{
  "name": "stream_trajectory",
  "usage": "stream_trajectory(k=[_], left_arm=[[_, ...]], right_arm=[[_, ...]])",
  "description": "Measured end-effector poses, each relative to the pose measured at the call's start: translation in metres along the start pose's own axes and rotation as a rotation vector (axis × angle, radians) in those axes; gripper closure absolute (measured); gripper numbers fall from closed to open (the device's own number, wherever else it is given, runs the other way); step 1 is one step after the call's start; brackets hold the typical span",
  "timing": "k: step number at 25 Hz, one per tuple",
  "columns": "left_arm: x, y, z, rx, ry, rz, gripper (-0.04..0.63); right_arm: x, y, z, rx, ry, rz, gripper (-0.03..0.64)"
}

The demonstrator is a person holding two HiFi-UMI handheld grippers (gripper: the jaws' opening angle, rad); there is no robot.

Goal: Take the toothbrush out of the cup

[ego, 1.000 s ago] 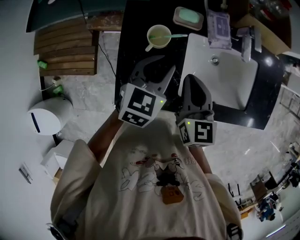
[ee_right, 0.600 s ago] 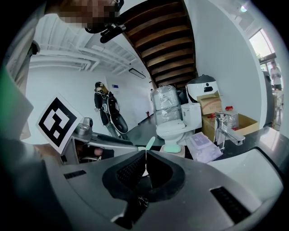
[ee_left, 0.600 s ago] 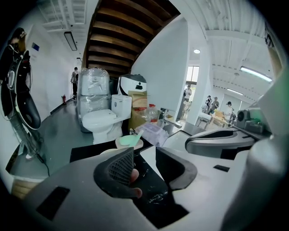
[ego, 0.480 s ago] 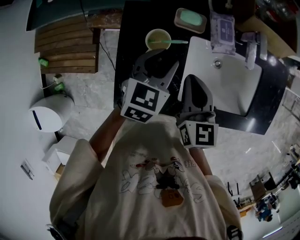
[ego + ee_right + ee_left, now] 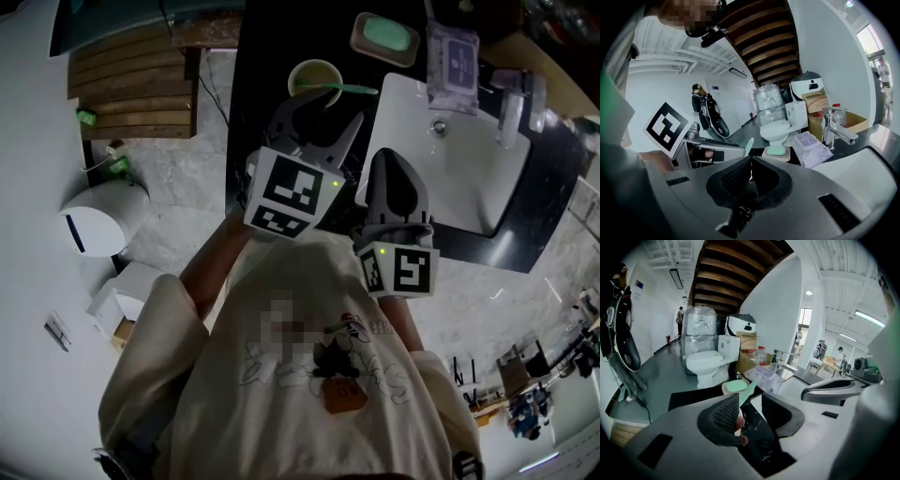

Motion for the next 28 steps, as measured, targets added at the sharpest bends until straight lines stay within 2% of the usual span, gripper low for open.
stream_trajectory(k=[9, 18, 24, 28], left_arm=[[-0.005, 0.015, 0.000, -0.039, 0.022, -0.010, 0.434], [-0.012, 0.025, 0.006, -0.097, 0.158, 0.029, 0.466], [-0.010, 0.032, 0.005, -0.127, 0.257, 0.025, 0.480], [-0.013, 0.034, 0.008, -0.135, 0.268, 0.033, 0.503]], right_arm=[[0.004, 0.012, 0.000, -0.013, 0.031, 0.012, 0.598], [0.011, 0.019, -0.002, -0.019, 0.060, 0.014, 0.598], [0.014, 0.021, -0.004, -0.022, 0.072, 0.011, 0.597], [0.015, 0.022, -0.003, -0.020, 0.074, 0.010, 0.598]])
Point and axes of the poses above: the fingertips, and each gripper's own axes: y forward along the fingers, x to its right, z out of its top, the point moved 4 cm from there along -y, backward along the fingers, and after that the axes turned 15 degrees about -x, right-handed, at the moved point
